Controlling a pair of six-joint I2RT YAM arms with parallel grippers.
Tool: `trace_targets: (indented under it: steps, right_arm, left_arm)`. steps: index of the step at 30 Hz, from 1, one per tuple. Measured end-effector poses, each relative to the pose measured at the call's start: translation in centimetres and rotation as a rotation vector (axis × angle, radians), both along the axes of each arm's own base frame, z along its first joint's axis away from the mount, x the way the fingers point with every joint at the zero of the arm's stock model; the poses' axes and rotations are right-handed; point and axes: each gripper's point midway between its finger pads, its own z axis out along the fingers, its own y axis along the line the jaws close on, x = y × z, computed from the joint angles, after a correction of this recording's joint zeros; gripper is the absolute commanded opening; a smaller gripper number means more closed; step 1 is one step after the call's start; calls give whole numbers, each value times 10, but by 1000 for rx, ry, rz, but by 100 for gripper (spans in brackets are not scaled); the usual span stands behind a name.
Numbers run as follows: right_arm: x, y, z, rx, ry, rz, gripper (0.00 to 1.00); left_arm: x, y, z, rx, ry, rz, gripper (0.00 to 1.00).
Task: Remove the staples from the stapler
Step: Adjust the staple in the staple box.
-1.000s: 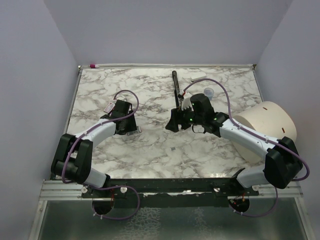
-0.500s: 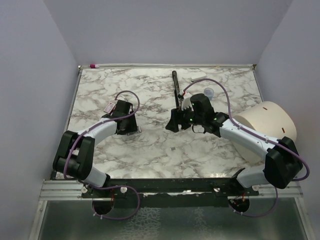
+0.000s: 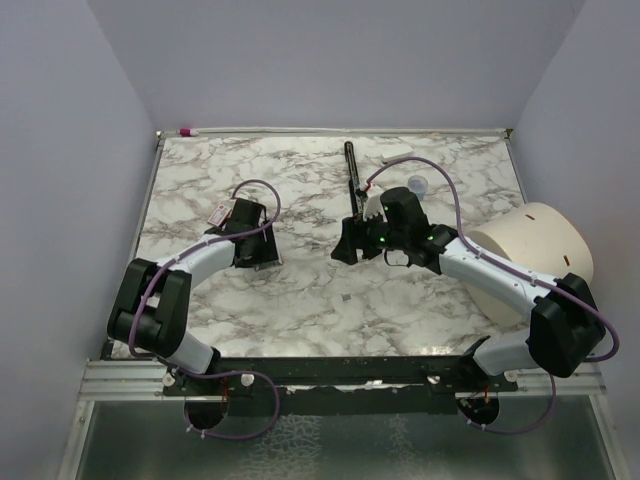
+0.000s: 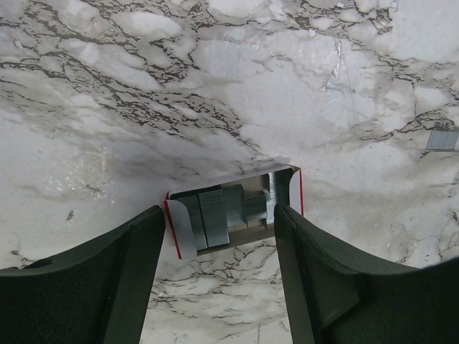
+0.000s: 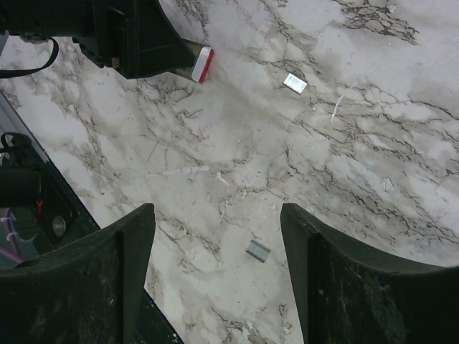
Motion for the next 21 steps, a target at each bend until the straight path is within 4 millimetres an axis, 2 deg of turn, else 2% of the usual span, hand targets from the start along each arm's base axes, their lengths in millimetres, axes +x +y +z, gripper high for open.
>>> trace_targets:
  steps: [6,10,21]
  right_arm:
    - [0,0,0,-1,1,0,70]
    - [0,0,0,-2,1,0,70]
    - [0,0,0,-2,0,0,70]
  left_arm:
    - [3,-2,0,-5,-2,-3,65]
    - [3,-2,-1,-4,-1,-4,60]
    - [6,-3,-1,0,0,-9,62]
